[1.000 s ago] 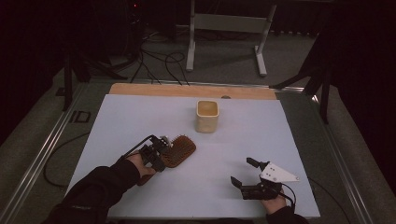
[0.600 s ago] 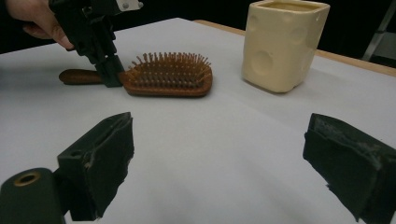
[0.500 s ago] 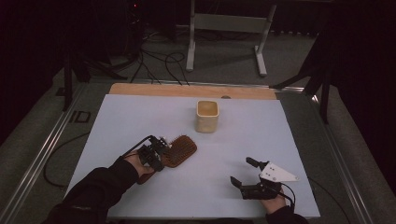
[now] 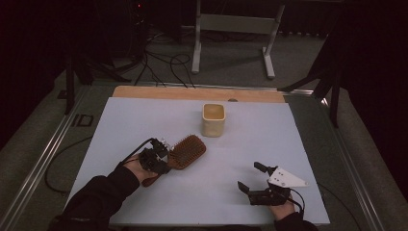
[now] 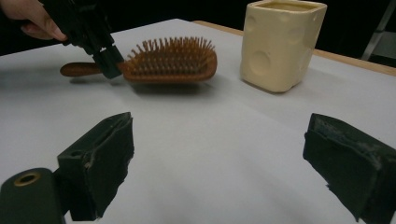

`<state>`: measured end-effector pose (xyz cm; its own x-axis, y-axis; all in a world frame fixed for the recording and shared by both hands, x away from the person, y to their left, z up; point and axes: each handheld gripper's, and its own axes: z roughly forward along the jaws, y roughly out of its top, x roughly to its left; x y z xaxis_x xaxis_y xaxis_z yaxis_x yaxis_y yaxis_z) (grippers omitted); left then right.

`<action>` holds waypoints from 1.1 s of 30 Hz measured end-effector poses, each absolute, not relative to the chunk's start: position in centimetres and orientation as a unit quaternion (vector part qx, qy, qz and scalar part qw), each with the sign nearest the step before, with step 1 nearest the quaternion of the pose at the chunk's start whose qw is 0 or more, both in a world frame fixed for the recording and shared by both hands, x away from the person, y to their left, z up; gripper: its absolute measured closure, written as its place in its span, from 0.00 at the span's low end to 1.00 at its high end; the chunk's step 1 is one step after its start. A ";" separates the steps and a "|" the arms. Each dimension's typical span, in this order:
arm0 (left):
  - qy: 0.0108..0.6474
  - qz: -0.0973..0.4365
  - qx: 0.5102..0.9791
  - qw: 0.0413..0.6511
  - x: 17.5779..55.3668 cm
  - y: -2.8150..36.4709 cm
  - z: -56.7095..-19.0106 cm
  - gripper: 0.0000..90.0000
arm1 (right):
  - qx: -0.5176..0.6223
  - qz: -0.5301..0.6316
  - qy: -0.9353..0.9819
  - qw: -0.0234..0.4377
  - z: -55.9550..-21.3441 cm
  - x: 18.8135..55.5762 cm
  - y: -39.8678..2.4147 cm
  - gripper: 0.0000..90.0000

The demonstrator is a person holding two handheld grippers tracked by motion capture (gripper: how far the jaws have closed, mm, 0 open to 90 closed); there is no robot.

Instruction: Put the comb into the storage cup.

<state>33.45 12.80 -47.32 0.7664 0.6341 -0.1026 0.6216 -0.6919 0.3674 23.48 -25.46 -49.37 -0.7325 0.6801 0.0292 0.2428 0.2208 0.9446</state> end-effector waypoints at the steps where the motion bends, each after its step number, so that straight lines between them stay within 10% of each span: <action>1: 0.337 0.021 0.920 0.200 33.3 12.8 -47.1 0.83 | 0.306 0.544 0.755 0.201 -49.4 23.5 -25.5 0.10; 33: 0.303 0.071 0.881 0.357 31.5 13.9 -45.3 0.83 | 0.305 0.542 0.757 0.199 -49.5 23.6 -25.3 0.09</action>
<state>31.51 13.85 -45.32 0.8062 0.5843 -0.0923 0.4833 -0.5607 0.6724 23.58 -25.32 -49.46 -0.7347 0.6777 0.0300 0.2473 0.2263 0.9421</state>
